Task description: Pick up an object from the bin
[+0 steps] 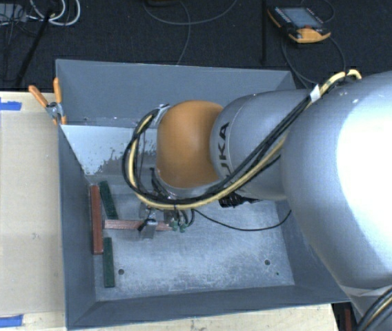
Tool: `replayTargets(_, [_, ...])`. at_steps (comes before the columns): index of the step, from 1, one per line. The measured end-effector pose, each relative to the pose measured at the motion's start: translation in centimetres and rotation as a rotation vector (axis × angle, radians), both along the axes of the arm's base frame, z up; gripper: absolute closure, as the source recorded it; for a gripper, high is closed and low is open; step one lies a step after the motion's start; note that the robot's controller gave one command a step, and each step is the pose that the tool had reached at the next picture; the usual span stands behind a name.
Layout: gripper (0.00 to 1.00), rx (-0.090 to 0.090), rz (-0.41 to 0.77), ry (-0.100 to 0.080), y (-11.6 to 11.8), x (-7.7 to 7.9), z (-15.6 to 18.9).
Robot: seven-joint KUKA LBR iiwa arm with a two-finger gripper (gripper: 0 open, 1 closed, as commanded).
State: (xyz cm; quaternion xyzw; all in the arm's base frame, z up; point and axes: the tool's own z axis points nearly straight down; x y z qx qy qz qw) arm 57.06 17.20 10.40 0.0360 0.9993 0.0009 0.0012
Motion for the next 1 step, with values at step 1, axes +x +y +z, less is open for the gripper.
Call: replayTargets(1, [1.00, 0.000, 0.000, 0.000, -0.02, 0.11, 2.81])
